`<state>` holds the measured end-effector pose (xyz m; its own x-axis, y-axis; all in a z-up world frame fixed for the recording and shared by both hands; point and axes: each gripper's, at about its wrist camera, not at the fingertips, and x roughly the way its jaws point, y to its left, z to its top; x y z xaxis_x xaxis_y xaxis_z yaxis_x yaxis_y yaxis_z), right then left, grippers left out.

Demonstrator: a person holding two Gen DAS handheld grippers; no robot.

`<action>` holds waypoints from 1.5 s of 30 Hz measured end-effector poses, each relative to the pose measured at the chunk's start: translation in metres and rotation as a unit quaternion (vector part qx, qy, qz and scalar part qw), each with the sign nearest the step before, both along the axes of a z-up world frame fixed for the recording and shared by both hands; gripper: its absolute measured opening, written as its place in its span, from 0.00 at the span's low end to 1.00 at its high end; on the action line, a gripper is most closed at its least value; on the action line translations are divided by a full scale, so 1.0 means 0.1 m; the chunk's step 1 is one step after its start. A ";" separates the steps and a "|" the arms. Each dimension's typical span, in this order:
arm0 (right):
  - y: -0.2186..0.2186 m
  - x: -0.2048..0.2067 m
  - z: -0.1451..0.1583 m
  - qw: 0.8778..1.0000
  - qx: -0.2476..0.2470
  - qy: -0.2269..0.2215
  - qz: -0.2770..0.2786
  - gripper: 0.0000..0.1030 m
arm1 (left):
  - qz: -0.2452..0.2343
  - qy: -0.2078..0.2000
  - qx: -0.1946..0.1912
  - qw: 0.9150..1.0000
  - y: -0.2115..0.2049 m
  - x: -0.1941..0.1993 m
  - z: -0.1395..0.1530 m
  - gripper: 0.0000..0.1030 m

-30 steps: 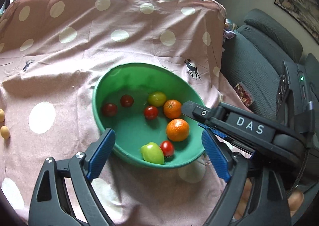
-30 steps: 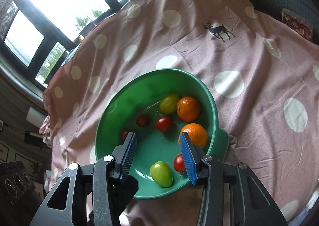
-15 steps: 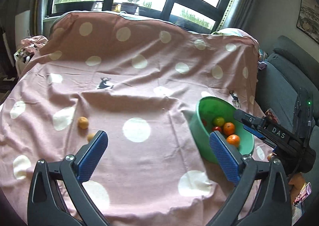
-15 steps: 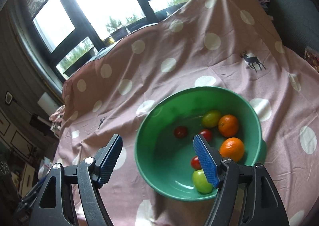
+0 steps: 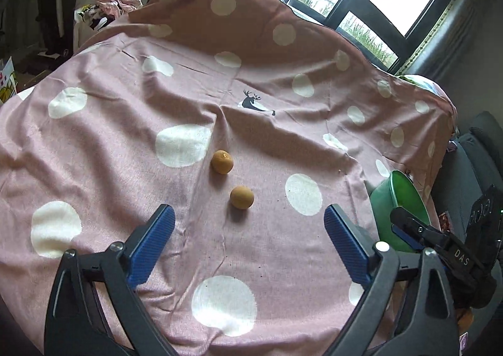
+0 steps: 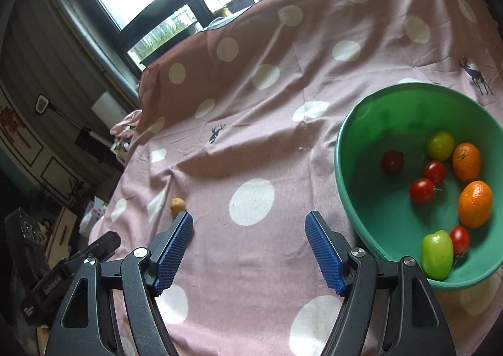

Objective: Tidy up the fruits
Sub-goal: 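Move both tools down to the two small tan-yellow fruits, then close the left tool on one tan-yellow fruit while the right tool closes on the other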

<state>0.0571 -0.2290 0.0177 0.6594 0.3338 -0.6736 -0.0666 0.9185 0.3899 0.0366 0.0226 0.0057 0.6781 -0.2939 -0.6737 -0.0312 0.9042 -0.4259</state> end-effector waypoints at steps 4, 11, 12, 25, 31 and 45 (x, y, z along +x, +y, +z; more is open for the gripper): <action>0.07 0.03 -0.10 1.000 -0.006 0.017 0.004 0.72 | -0.004 -0.002 0.007 1.000 -0.08 0.10 -0.05 0.88; 0.08 0.03 -0.16 1.000 0.002 0.031 0.003 0.72 | -0.015 0.064 0.007 0.998 -0.14 0.50 -0.34 0.57; 0.07 0.02 -0.16 1.000 0.000 0.030 0.002 0.72 | -0.015 0.067 0.004 0.998 -0.14 0.52 -0.36 0.56; 0.06 -0.02 -0.08 1.000 0.007 0.020 0.005 0.72 | -0.004 0.068 0.037 0.997 -0.22 0.69 -0.51 0.42; 0.06 0.02 -0.10 1.000 0.007 0.028 -0.001 0.72 | 0.010 0.071 0.051 0.996 -0.19 0.70 -0.53 0.32; 0.54 0.62 -0.19 0.994 0.000 0.098 0.048 0.72 | -0.011 0.090 -0.022 0.996 -0.07 0.64 -0.50 0.14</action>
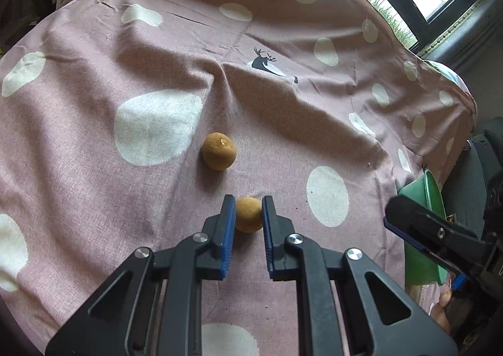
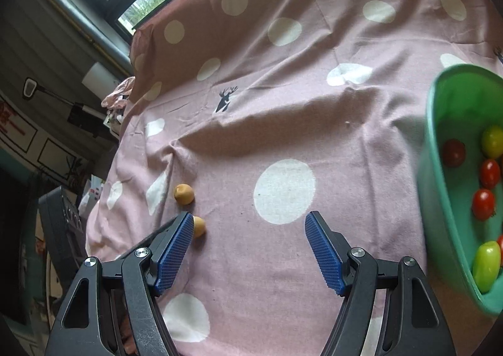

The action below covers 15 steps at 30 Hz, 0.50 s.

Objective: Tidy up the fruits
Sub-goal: 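Close the left tool on one tan-yellow fruit while the right tool closes on the other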

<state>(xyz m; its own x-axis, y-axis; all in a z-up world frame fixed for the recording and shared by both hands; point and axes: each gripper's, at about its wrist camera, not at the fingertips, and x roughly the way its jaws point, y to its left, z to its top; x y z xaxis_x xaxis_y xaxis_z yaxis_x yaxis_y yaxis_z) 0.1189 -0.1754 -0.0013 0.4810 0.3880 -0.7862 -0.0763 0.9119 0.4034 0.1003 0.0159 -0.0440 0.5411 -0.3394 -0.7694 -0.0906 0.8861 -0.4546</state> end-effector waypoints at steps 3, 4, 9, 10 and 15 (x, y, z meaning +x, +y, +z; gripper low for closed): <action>0.26 0.27 0.00 0.999 -0.001 0.016 0.034 0.72 | 0.000 0.001 -0.002 1.000 0.00 -0.01 0.00 0.14; 0.36 0.36 -0.02 0.999 -0.007 0.026 0.040 0.71 | 0.000 0.003 -0.007 1.000 0.01 -0.02 0.00 0.14; 0.78 0.70 -0.26 0.994 -0.043 0.062 0.080 0.45 | 0.009 0.005 -0.029 1.000 0.12 -0.05 0.00 0.14; 0.83 0.74 -0.33 0.992 -0.041 0.075 0.089 0.39 | 0.008 0.006 -0.033 0.999 0.13 -0.05 0.00 0.14; 0.96 0.85 -0.53 0.987 0.000 0.105 0.118 0.39 | 0.016 0.010 -0.028 0.999 0.18 -0.05 -0.01 0.14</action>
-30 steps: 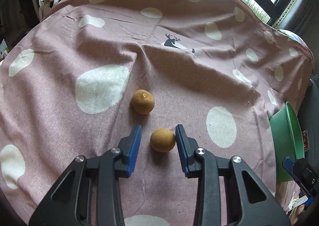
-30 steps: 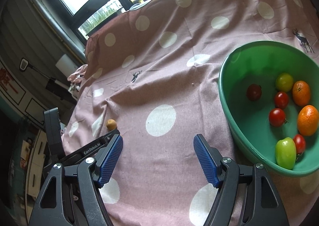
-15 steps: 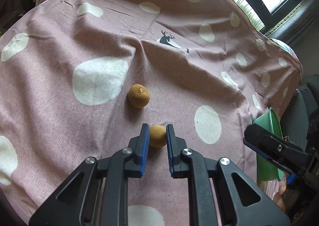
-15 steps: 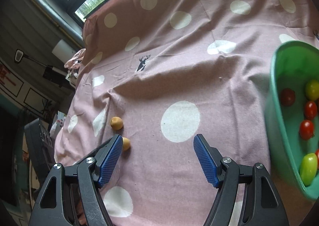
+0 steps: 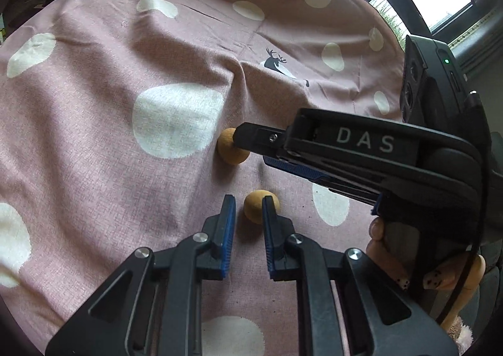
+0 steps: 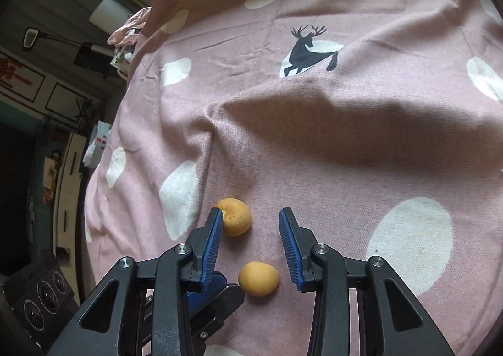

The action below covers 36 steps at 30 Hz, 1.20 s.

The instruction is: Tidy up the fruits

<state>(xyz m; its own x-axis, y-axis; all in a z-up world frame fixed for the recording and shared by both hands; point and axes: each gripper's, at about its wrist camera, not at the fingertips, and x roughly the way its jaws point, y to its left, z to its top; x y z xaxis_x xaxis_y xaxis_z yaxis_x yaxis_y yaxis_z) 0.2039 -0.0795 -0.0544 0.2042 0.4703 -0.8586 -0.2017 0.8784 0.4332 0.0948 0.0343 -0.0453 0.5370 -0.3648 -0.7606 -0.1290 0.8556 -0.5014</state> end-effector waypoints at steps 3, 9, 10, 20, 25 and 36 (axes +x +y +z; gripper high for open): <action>0.02 0.03 -0.04 1.000 0.023 0.013 0.002 0.39 | -0.002 0.001 -0.010 1.000 0.00 0.02 -0.01 0.14; 0.09 0.01 -0.05 1.000 0.024 0.006 0.016 0.34 | -0.006 -0.003 0.009 1.000 -0.06 0.03 0.00 0.14; 0.11 0.02 -0.06 1.000 0.017 0.005 0.016 0.29 | -0.007 -0.003 0.011 1.000 -0.06 0.03 0.00 0.14; -0.38 -0.18 0.27 0.998 0.043 -0.032 -0.043 0.29 | -0.016 -0.015 0.026 0.999 -0.11 0.02 0.10 0.15; -0.84 -0.47 0.56 0.994 0.034 -0.071 -0.077 0.29 | -0.018 -0.011 0.043 0.999 -0.15 0.07 0.07 0.18; -1.43 -1.06 0.75 0.984 0.052 -0.110 -0.132 0.29 | -0.038 -0.026 0.092 0.995 -0.34 0.13 0.00 0.21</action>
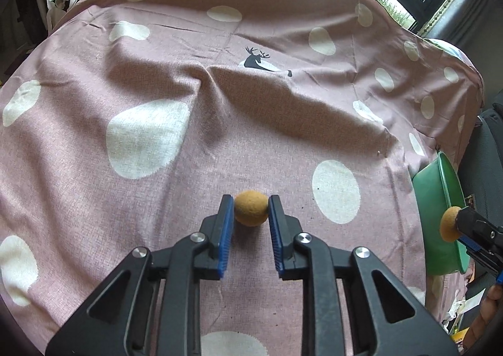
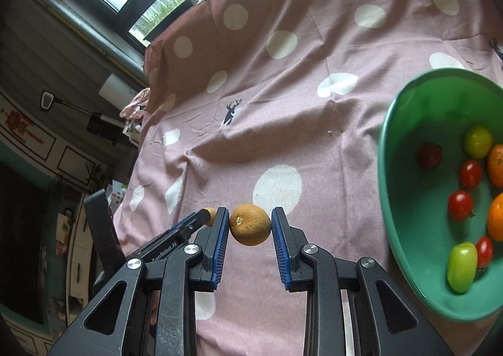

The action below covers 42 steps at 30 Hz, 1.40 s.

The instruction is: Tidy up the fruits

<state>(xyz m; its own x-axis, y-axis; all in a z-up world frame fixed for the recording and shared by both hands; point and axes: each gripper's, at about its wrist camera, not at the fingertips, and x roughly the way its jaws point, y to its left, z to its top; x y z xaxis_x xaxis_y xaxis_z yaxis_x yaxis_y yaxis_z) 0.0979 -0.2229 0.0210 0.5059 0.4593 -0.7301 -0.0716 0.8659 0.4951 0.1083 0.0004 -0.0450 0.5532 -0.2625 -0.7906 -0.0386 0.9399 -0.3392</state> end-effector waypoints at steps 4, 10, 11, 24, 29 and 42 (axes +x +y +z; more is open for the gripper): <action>-0.19 -0.15 0.01 0.999 0.002 -0.010 -0.041 0.28 | 0.004 -0.006 0.005 1.000 -0.03 -0.02 0.00 0.20; -0.41 -0.29 0.04 0.997 0.022 -0.020 -0.072 0.29 | -0.012 -0.045 0.007 0.999 -0.18 -0.21 0.24 0.20; -0.44 -0.30 0.07 0.996 0.018 -0.024 -0.079 0.29 | -0.017 -0.059 0.009 0.998 -0.22 -0.26 0.32 0.20; -1.17 -0.63 0.39 0.977 -0.045 -0.073 -0.195 0.29 | -0.140 -0.170 0.021 0.975 -1.52 -0.68 1.11 0.21; -1.40 -0.69 0.38 0.968 -0.070 -0.065 -0.230 0.29 | -0.172 -0.171 0.019 0.970 -1.96 -0.62 1.13 0.21; -1.68 -0.65 0.16 0.969 -0.069 -0.017 -0.238 0.29 | -0.209 -0.123 0.033 0.970 -2.50 -0.43 0.85 0.18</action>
<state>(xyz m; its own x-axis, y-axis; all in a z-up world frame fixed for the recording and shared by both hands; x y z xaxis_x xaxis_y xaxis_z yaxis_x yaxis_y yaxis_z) 0.0329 -0.3911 0.0367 0.6610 0.0679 -0.7473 0.3381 0.8622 0.3773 0.0656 -0.2500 0.0399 0.5834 -0.4579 -0.6708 0.4242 0.8761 -0.2291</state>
